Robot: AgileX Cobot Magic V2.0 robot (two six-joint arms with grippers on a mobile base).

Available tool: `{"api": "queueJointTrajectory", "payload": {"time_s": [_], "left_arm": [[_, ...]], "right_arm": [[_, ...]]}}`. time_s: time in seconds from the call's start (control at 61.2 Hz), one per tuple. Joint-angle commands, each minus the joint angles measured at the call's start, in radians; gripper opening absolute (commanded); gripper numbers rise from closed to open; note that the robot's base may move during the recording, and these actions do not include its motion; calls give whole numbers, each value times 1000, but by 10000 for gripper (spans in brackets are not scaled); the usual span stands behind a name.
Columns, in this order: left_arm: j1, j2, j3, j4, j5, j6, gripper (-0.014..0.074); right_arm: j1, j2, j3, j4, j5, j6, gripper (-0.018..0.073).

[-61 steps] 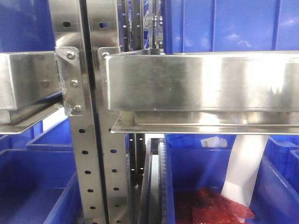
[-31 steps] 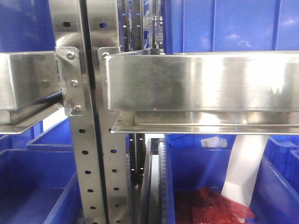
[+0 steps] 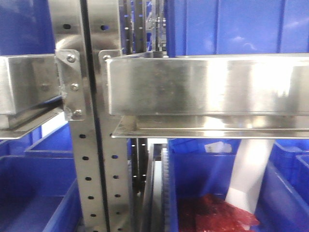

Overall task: Grab orange capacitor from left shelf to right conveyor
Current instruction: 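Hold the cylinder in the right gripper and drive away from the shelf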

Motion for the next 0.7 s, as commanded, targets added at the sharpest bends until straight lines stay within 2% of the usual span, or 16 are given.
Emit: {"api": "queueJointTrajectory", "payload": {"time_s": [0.0, 0.686], "left_arm": [[-7, -11, -5, -2, -86, -1, -127], [-7, -11, -5, -2, -86, -1, -127]], "right_arm": [[-7, 13, -34, -1, -88, -2, 50], [-7, 13, -34, -1, -88, -2, 50]]}}
